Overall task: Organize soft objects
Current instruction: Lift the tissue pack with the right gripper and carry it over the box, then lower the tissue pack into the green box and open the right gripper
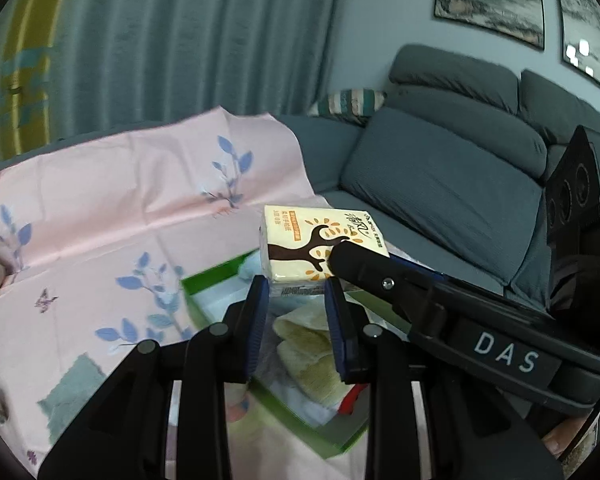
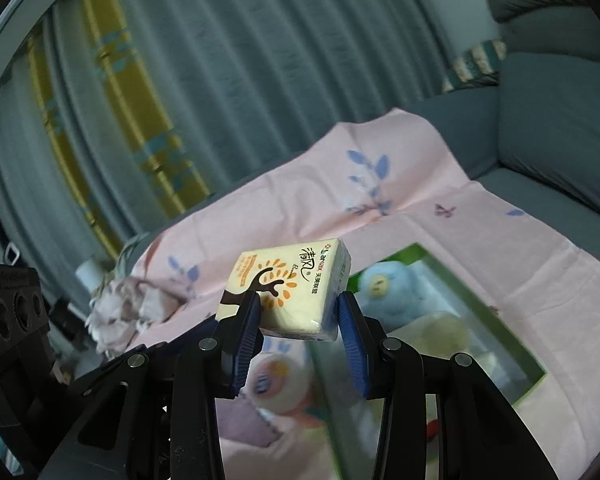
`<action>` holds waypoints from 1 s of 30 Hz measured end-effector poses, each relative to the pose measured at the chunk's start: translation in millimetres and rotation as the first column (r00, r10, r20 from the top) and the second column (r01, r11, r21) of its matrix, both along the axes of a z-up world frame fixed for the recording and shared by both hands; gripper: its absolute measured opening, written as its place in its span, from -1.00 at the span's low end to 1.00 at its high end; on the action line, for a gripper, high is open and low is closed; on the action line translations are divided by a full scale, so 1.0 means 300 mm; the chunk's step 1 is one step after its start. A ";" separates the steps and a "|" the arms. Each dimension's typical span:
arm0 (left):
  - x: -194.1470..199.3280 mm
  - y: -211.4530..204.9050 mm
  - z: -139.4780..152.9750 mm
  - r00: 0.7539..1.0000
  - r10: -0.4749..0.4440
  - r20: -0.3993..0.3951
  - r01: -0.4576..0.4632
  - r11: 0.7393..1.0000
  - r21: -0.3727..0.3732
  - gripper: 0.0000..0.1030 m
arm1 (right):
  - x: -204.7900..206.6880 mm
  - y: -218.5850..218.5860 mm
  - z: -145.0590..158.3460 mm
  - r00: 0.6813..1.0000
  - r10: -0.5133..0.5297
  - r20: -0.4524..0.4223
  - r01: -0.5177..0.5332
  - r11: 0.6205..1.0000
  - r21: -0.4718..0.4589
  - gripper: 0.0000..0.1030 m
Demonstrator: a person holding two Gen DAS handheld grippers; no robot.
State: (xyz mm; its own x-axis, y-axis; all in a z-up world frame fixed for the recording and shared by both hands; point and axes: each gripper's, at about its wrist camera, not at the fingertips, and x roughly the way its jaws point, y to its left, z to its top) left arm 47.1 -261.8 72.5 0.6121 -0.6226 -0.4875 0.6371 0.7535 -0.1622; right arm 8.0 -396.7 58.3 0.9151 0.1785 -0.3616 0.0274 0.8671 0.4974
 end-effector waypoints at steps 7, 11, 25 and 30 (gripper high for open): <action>0.069 -0.160 -0.097 0.995 -0.041 -0.093 0.048 0.995 0.083 -0.51 | 0.053 -0.149 -0.144 0.994 -0.050 -0.102 0.059 0.994 0.090 -0.16; 0.086 -0.229 -0.147 0.989 -0.044 -0.139 0.060 0.992 0.115 -0.51 | 0.061 -0.212 -0.211 0.987 -0.059 -0.147 0.080 0.987 0.141 -0.16; 0.144 -0.314 -0.285 0.968 0.007 -0.252 0.054 0.971 0.234 -0.51 | 0.128 -0.279 -0.376 0.944 -0.074 -0.320 0.149 0.965 0.216 -0.16; 0.143 -0.287 -0.278 0.953 -0.002 -0.302 0.062 0.979 0.192 -0.50 | 0.136 -0.265 -0.365 0.939 -0.099 -0.329 0.168 0.967 0.190 -0.16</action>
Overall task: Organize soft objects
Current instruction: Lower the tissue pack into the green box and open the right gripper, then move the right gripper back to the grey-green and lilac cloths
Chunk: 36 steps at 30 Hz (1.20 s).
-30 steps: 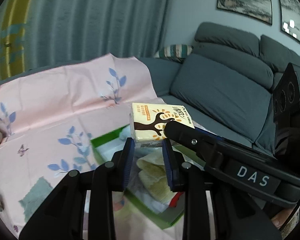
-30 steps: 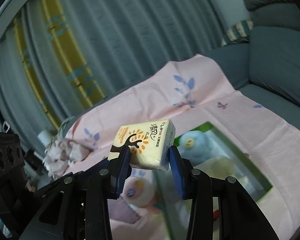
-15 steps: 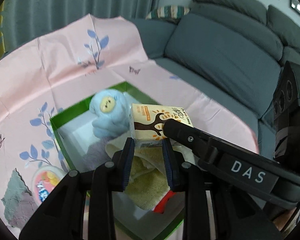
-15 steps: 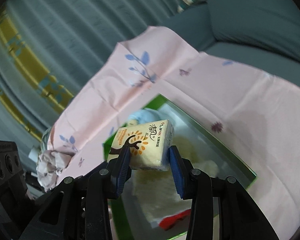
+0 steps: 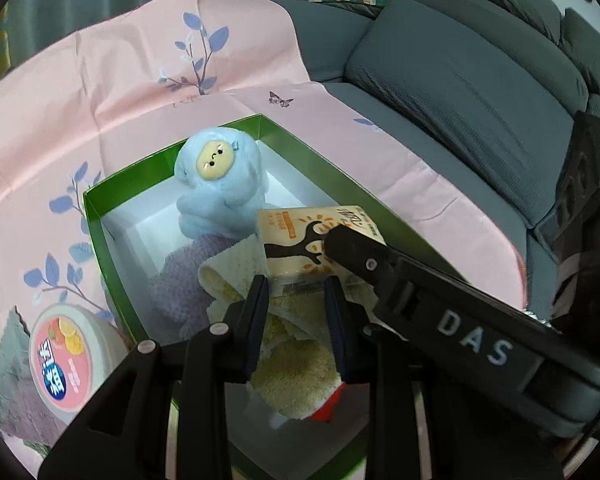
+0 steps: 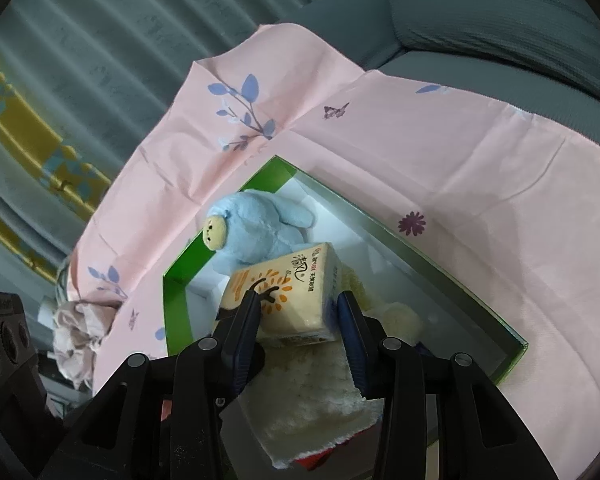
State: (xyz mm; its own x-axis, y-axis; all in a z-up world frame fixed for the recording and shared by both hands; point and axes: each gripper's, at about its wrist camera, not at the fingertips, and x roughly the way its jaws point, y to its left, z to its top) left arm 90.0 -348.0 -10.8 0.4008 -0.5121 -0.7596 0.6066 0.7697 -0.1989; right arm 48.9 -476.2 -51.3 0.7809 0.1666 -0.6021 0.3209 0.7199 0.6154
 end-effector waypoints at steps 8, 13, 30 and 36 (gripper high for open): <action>-0.077 0.112 0.125 1.000 -0.022 0.012 0.023 0.995 -0.093 -0.37 | -0.042 0.023 0.064 0.998 -0.015 0.063 0.018 0.999 -0.042 0.28; -0.159 0.234 0.216 0.995 0.010 0.102 0.002 0.993 -0.115 0.23 | -0.083 0.068 0.130 0.988 0.008 0.152 0.001 0.998 -0.057 0.64; -0.286 0.889 0.232 0.883 0.434 0.182 -0.412 0.900 -0.145 0.87 | -0.105 0.486 0.307 0.913 0.297 0.279 -0.265 0.953 -0.146 0.78; -0.279 1.046 0.093 0.832 0.547 0.087 -0.537 0.835 -0.116 0.87 | -0.092 0.661 0.316 0.886 0.391 0.250 -0.353 0.917 -0.184 0.78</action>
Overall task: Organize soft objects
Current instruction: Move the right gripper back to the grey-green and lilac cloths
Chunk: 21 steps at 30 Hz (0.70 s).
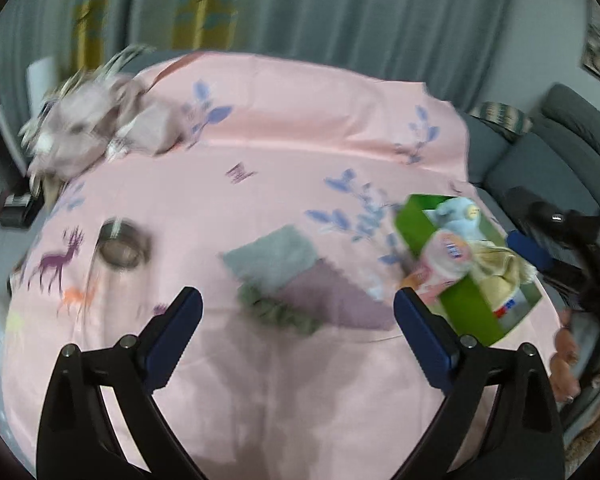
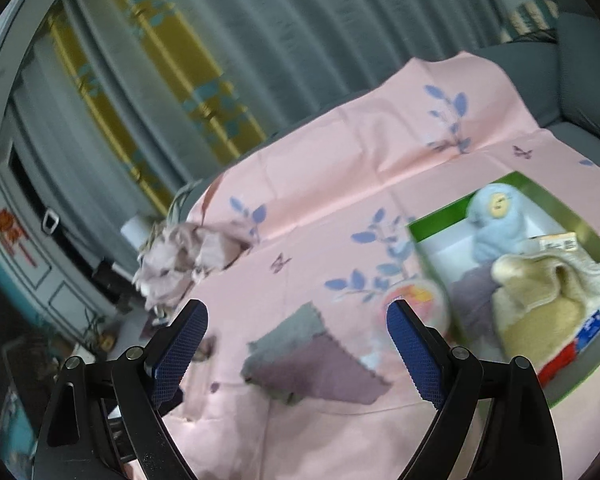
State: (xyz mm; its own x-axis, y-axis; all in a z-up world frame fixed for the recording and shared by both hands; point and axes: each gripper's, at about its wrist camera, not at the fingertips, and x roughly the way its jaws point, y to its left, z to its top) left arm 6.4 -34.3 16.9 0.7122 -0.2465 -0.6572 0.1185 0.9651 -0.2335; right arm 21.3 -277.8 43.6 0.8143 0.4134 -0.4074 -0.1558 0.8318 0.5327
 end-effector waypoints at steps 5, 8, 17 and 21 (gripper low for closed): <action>0.045 0.041 -0.101 0.992 0.013 -0.127 -0.020 0.998 -0.058 0.84 | 0.011 0.114 -0.027 0.996 0.084 -0.032 -0.086 0.995 -0.056 0.78; 0.044 0.045 -0.105 0.991 0.049 -0.121 -0.054 0.998 -0.038 0.85 | 0.018 0.153 -0.049 0.991 0.118 -0.055 -0.121 0.991 -0.063 0.78; 0.036 0.080 -0.107 0.990 0.104 -0.097 -0.104 0.995 0.000 0.85 | 0.029 0.253 -0.087 0.982 0.152 -0.110 -0.164 0.980 -0.115 0.78; 0.039 0.094 -0.122 0.983 0.142 -0.114 -0.140 0.990 0.029 0.84 | 0.046 0.296 -0.093 0.974 0.161 -0.157 -0.184 0.972 -0.147 0.78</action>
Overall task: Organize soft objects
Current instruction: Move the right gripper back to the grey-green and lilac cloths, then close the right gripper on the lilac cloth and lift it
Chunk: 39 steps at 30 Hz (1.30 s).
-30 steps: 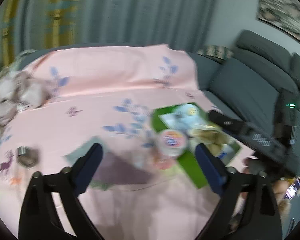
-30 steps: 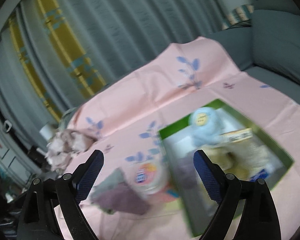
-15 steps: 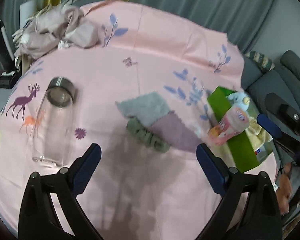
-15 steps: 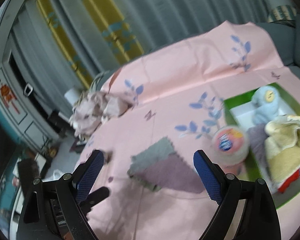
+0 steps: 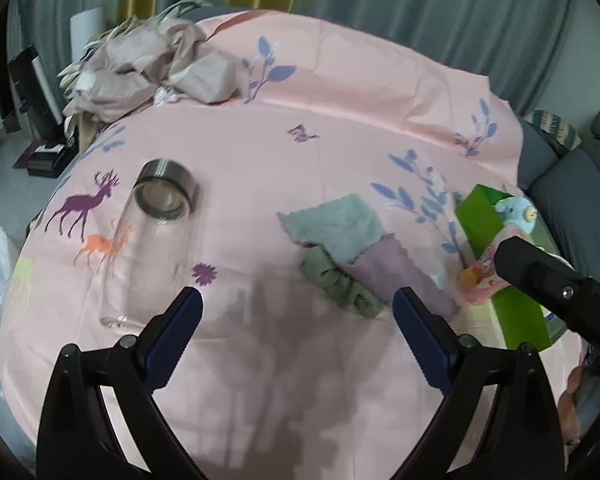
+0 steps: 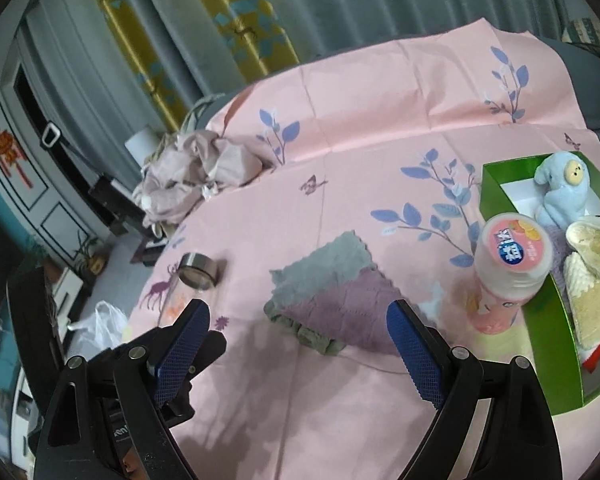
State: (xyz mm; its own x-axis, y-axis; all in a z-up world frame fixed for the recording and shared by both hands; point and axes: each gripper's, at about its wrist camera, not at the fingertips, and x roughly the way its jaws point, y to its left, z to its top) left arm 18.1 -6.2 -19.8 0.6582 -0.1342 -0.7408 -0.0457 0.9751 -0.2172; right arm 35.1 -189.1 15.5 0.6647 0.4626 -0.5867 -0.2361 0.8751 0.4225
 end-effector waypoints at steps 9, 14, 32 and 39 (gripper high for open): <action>0.027 0.051 -0.023 0.997 0.047 -0.059 -0.048 0.999 -0.013 0.76 | 0.136 0.089 -0.015 0.995 -0.006 -0.097 0.000 0.998 -0.061 0.70; 0.048 0.097 -0.046 0.991 0.057 -0.120 -0.067 0.994 -0.081 0.73 | 0.249 0.146 -0.119 0.980 -0.042 -0.193 0.017 0.991 -0.132 0.70; 0.059 0.108 -0.062 0.983 0.046 -0.178 -0.072 0.987 -0.142 0.73 | 0.390 0.098 -0.266 0.953 -0.117 -0.280 0.083 0.988 -0.130 -0.82; 0.056 0.125 -0.059 0.983 0.068 -0.172 -0.093 0.985 -0.144 0.73 | 0.293 0.051 -0.063 0.987 -0.096 -0.129 0.085 0.993 -0.088 -0.82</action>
State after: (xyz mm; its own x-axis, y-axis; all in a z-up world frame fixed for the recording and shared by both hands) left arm 34.8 31.4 -37.4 0.5413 -0.2044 -0.8156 -0.1706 0.9231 -0.3445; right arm 123.0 -173.7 -3.4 0.6152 0.3511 -0.7058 -0.1015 0.9232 0.3707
